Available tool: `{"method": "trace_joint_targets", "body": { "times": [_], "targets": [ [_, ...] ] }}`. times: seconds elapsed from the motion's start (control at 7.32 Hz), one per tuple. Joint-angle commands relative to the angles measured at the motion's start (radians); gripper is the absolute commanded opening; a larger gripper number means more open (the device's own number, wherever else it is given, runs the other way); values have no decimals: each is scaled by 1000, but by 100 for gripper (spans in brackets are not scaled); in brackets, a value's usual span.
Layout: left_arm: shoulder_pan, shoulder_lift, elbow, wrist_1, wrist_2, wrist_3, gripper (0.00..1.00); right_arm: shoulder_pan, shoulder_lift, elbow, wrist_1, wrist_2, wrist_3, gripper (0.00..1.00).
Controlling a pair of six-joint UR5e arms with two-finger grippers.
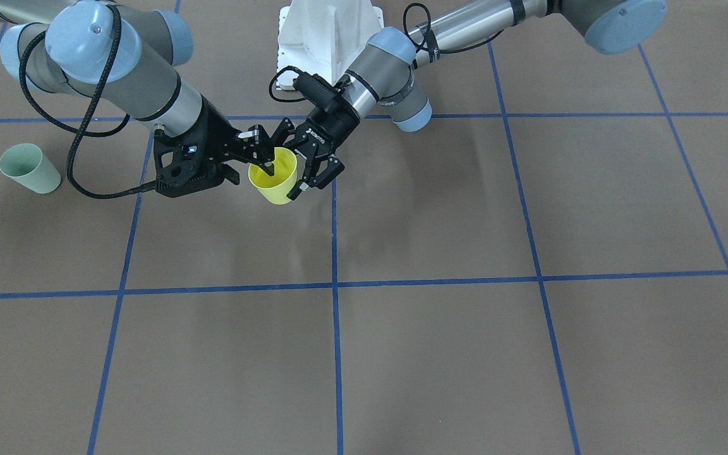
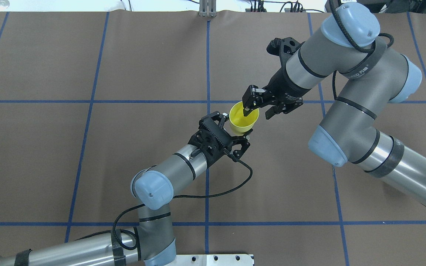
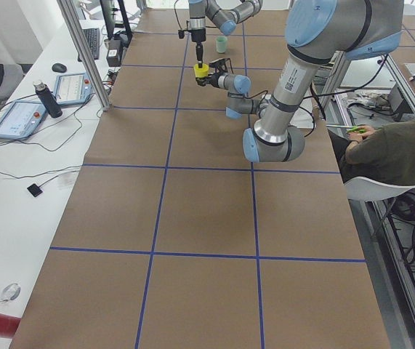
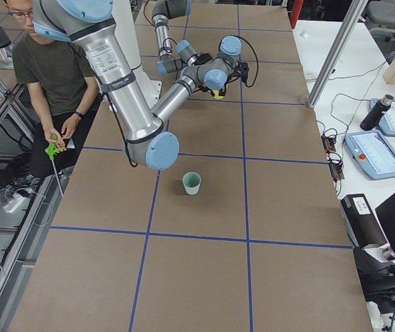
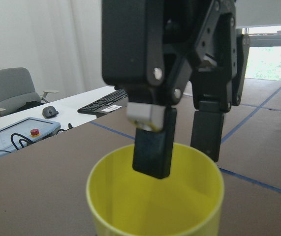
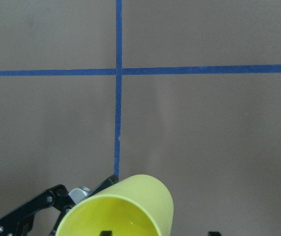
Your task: Transfer and stack yellow cup on green cup
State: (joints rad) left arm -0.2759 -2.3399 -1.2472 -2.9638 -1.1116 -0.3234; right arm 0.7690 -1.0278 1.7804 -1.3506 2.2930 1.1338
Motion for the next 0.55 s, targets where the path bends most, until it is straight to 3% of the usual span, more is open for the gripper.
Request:
{"method": "trace_joint_targets", "body": {
  "times": [0.0, 0.41],
  "targets": [
    [9, 1, 0, 0, 1, 3, 0, -5, 11, 2, 1, -24, -2, 51],
    [14, -1, 2, 0, 1, 1, 0, -22, 11, 7, 1, -61, 3, 43]
  ]
}}
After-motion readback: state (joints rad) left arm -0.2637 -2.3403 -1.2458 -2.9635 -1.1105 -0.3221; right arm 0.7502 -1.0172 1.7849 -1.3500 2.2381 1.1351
